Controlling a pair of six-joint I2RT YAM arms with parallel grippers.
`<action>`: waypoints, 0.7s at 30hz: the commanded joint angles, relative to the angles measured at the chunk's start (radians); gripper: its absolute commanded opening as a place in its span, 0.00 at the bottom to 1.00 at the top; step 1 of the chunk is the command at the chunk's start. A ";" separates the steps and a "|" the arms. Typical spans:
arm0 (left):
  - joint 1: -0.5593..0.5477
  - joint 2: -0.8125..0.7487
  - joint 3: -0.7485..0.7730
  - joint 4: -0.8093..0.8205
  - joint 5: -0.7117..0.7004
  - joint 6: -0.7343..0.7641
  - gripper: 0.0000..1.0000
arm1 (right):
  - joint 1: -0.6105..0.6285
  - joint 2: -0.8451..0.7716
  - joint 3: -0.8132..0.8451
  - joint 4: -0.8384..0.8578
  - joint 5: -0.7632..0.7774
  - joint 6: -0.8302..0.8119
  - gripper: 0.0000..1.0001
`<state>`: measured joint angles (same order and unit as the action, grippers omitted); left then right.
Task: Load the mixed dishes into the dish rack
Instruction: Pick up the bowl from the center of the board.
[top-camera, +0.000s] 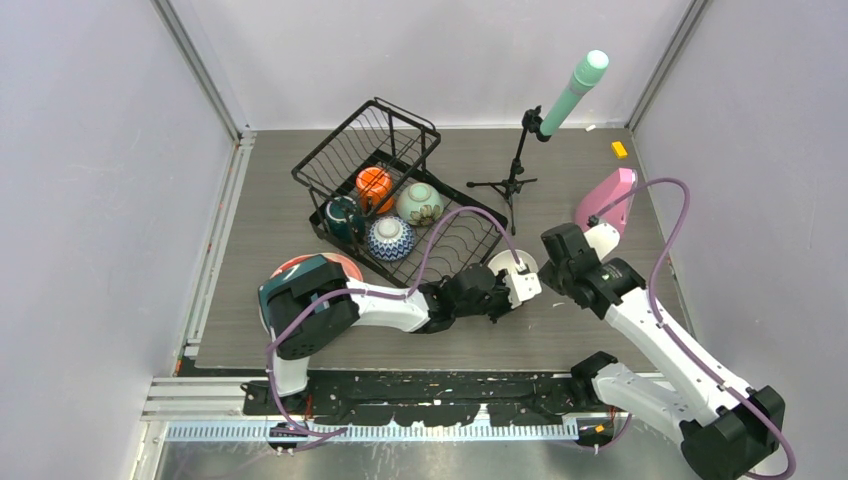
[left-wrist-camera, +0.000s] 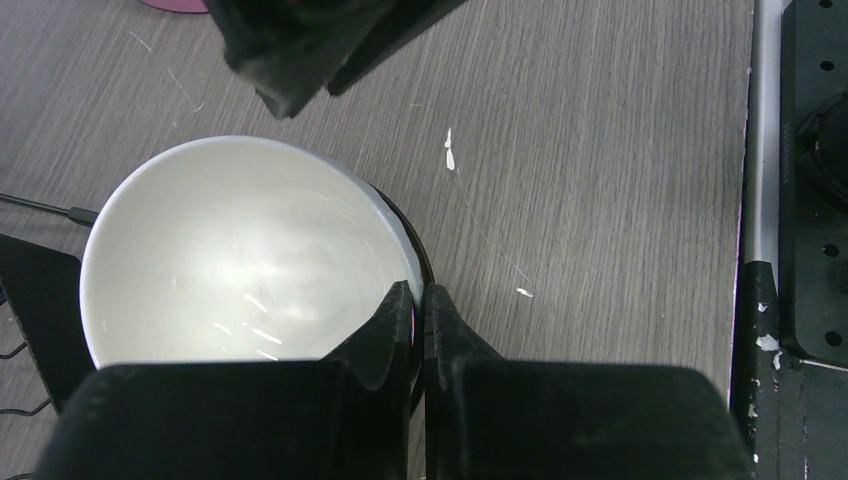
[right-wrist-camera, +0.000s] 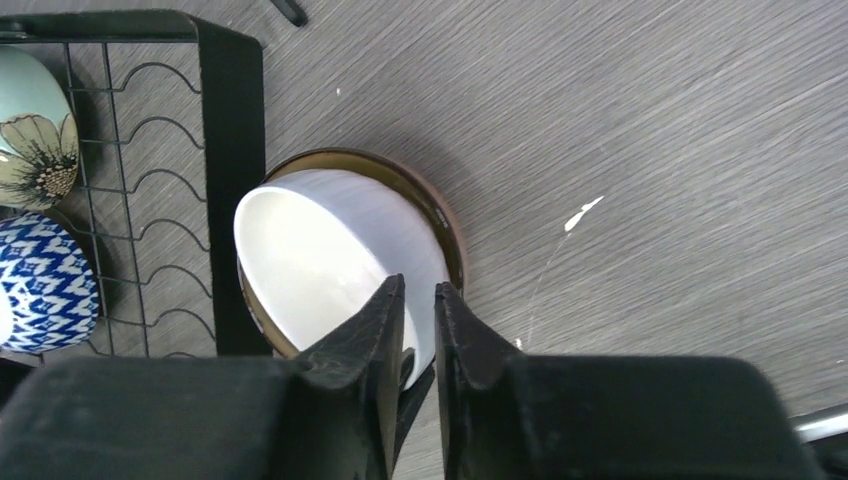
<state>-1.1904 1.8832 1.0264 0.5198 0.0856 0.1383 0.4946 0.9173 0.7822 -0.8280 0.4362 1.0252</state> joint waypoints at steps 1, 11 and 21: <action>-0.002 -0.051 0.033 0.063 -0.027 0.010 0.00 | -0.046 -0.039 0.039 -0.004 0.005 -0.017 0.28; 0.002 -0.125 0.037 0.078 -0.022 -0.017 0.00 | -0.146 -0.051 0.066 0.050 -0.183 -0.057 0.66; 0.012 -0.249 0.002 0.099 -0.024 -0.045 0.00 | -0.195 -0.187 0.141 0.079 -0.272 -0.027 0.77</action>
<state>-1.1889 1.7565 1.0260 0.5026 0.0689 0.1036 0.3096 0.8307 0.8326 -0.8036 0.1787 0.9886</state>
